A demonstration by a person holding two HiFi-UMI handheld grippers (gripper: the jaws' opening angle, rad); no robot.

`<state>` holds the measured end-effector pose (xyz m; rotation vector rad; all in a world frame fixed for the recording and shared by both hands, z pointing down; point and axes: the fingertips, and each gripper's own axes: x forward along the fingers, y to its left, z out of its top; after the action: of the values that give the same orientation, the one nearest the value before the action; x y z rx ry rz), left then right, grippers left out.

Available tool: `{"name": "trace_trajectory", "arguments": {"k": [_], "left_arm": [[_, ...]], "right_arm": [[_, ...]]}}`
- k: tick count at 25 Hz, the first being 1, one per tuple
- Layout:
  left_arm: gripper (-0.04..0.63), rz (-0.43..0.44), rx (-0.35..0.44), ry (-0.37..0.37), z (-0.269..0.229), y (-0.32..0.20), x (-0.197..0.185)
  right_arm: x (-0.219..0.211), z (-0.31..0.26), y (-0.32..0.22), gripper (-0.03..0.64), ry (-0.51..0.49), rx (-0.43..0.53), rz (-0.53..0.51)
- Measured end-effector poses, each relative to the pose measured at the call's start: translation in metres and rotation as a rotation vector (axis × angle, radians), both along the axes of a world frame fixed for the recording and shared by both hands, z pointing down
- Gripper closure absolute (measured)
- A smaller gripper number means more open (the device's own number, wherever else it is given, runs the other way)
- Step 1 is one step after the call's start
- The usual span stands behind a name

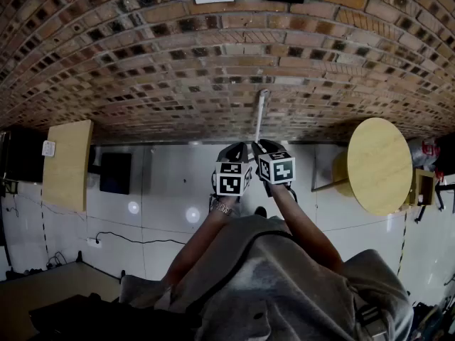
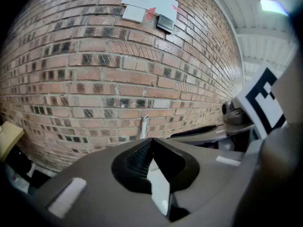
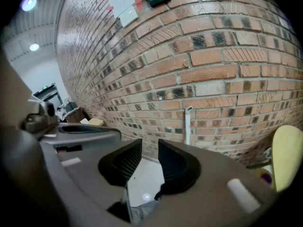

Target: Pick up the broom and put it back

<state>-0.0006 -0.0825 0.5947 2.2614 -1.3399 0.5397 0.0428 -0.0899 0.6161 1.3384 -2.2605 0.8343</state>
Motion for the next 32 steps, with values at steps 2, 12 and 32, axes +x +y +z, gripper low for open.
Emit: {"name": "trace_trajectory", "arguments": {"k": [2,12,32], "left_arm": [[0.601,0.000,0.023,-0.021,-0.006,-0.021,-0.015],[0.601,0.000,0.016,-0.039,-0.009,-0.094,-0.055],[0.601,-0.115,-0.005,-0.069,-0.012,-0.171,-0.065]], "right_arm": [[0.001,0.010,-0.026,0.518,0.025,-0.019,0.036],[0.022,0.089,-0.152,0.332,0.102,-0.172,0.174],[0.071,0.185,-0.243,0.444,0.353,-0.373,0.258]]}}
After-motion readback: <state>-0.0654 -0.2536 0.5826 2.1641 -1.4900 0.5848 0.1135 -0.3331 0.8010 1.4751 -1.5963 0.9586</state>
